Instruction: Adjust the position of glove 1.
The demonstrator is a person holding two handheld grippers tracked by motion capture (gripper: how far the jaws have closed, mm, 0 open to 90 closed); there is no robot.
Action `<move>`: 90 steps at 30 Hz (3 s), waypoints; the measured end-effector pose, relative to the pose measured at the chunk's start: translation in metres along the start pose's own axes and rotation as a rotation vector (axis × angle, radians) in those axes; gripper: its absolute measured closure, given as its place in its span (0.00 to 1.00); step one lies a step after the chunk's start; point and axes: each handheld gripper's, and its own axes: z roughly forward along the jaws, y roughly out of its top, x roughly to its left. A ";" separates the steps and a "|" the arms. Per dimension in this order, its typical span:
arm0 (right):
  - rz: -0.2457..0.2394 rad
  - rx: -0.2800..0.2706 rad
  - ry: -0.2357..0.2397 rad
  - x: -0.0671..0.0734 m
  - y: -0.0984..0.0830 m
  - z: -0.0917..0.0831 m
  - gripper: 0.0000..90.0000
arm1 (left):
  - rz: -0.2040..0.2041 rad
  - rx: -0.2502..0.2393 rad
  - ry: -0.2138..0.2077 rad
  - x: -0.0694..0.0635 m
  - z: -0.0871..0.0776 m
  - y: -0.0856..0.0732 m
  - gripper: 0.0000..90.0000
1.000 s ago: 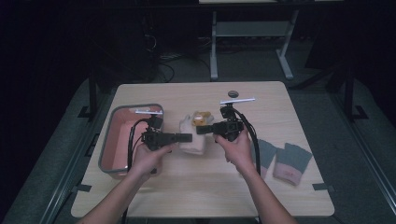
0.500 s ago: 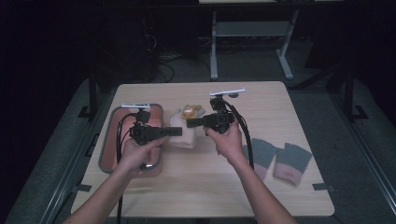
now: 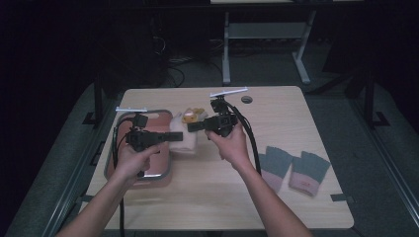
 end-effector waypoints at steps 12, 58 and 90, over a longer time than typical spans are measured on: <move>-0.034 0.027 0.015 0.013 0.010 0.018 0.91 | 0.003 -0.019 0.016 0.009 -0.021 0.000 0.75; -0.049 0.094 0.120 0.033 0.031 0.088 0.91 | -0.061 -0.065 0.087 0.043 -0.079 -0.009 0.75; -0.032 0.172 0.136 0.023 0.028 0.133 0.91 | -0.139 -0.036 0.131 0.076 -0.086 -0.024 0.75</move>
